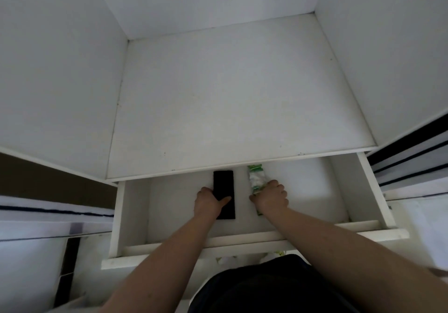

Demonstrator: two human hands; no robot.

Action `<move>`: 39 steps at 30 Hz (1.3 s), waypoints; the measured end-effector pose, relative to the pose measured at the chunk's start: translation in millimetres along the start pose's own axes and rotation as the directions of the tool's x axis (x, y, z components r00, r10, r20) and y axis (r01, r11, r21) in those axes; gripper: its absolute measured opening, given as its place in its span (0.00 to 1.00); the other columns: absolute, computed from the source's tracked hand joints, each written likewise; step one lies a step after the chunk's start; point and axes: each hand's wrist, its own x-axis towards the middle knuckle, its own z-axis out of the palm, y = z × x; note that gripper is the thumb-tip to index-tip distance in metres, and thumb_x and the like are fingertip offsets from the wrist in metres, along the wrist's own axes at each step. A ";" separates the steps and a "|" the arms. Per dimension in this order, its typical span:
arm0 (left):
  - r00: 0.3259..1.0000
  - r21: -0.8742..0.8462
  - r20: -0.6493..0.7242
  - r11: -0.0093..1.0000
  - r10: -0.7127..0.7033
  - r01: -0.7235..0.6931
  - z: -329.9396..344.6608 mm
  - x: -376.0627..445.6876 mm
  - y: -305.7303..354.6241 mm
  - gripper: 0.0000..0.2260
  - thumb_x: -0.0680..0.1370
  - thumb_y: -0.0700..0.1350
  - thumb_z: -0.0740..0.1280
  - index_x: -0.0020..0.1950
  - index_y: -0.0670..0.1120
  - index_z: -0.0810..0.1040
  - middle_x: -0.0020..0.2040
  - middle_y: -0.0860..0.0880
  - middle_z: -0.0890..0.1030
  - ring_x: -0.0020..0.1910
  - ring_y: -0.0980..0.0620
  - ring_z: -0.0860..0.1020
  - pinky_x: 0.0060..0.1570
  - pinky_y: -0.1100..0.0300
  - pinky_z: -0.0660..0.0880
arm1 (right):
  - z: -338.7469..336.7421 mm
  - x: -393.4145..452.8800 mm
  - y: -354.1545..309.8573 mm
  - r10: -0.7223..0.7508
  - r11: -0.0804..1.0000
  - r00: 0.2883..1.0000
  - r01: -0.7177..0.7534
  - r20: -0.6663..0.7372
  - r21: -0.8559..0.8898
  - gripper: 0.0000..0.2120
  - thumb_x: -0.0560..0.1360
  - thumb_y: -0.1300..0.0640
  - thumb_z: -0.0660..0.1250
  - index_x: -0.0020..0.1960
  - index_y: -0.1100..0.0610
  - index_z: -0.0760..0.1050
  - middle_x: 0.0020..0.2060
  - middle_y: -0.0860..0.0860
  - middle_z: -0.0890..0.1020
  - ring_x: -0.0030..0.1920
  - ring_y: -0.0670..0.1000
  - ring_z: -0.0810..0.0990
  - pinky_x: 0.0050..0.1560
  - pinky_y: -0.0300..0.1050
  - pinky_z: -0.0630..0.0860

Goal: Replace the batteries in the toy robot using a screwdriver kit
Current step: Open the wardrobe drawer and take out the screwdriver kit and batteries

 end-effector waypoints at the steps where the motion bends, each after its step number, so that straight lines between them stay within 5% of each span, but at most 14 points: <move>1: 1.000 0.001 0.010 1.000 -0.002 0.002 0.1 0.8 -0.8 0.36 0.68 0.63 0.73 0.66 0.40 0.69 0.61 0.42 0.76 0.56 0.45 0.78 0.50 0.56 0.77 | 0.5 1.0 0.4 0.010 1.000 1.000 -0.010 0.000 0.000 0.36 0.67 0.44 0.74 0.65 0.60 0.62 0.63 0.57 0.69 0.64 0.58 0.69 0.61 0.51 0.68; 8: 0.999 -0.045 0.050 0.999 0.006 -0.004 0.9 -0.4 -4.1 0.36 0.68 0.60 0.75 0.65 0.40 0.70 0.62 0.42 0.75 0.57 0.45 0.78 0.50 0.56 0.77 | 3.9 3.5 -2.6 0.065 0.997 0.998 -0.065 -0.004 0.035 0.36 0.66 0.48 0.76 0.64 0.60 0.62 0.63 0.58 0.68 0.64 0.58 0.68 0.61 0.52 0.70; 15: 0.982 -0.163 0.133 0.980 0.136 -0.113 8.0 -13.6 -10.5 0.22 0.74 0.53 0.71 0.62 0.42 0.71 0.58 0.43 0.79 0.53 0.46 0.79 0.42 0.61 0.73 | -0.8 -1.0 6.8 -0.032 0.997 0.999 0.032 -0.011 0.070 0.34 0.64 0.49 0.78 0.60 0.58 0.62 0.59 0.56 0.73 0.61 0.59 0.71 0.56 0.51 0.72; 21: 0.978 -0.292 0.147 0.951 0.146 -0.098 14.5 -21.9 -12.7 0.22 0.74 0.53 0.72 0.62 0.43 0.72 0.57 0.45 0.80 0.50 0.49 0.79 0.44 0.60 0.76 | -6.6 -6.8 15.7 -0.088 0.990 0.996 0.085 0.023 0.116 0.41 0.63 0.46 0.79 0.67 0.58 0.62 0.61 0.57 0.74 0.61 0.59 0.72 0.61 0.49 0.68; 28: 0.970 -0.320 0.146 0.937 0.196 -0.141 18.4 -31.9 -8.2 0.19 0.75 0.52 0.72 0.59 0.42 0.72 0.54 0.45 0.80 0.46 0.51 0.77 0.40 0.62 0.73 | -13.9 -12.5 11.6 -0.037 0.988 0.998 0.029 0.049 0.152 0.25 0.77 0.45 0.64 0.67 0.62 0.70 0.61 0.61 0.75 0.61 0.60 0.74 0.62 0.49 0.69; 34: 0.961 -0.388 0.136 0.905 0.240 -0.171 13.6 -36.7 -4.2 0.17 0.75 0.50 0.71 0.57 0.44 0.71 0.50 0.48 0.78 0.45 0.52 0.78 0.33 0.67 0.71 | -25.5 -21.9 16.0 -0.038 0.955 0.995 0.010 0.090 0.298 0.23 0.80 0.50 0.62 0.68 0.64 0.68 0.61 0.61 0.76 0.60 0.60 0.75 0.54 0.47 0.71; 39: 0.949 -0.487 0.145 0.855 0.279 -0.177 13.2 -39.9 -3.0 0.16 0.75 0.49 0.72 0.58 0.45 0.73 0.52 0.46 0.80 0.47 0.51 0.80 0.45 0.56 0.80 | -40.2 -34.2 22.2 -0.081 0.890 0.990 0.022 0.111 0.455 0.24 0.78 0.49 0.65 0.68 0.62 0.68 0.60 0.59 0.77 0.55 0.55 0.76 0.53 0.45 0.72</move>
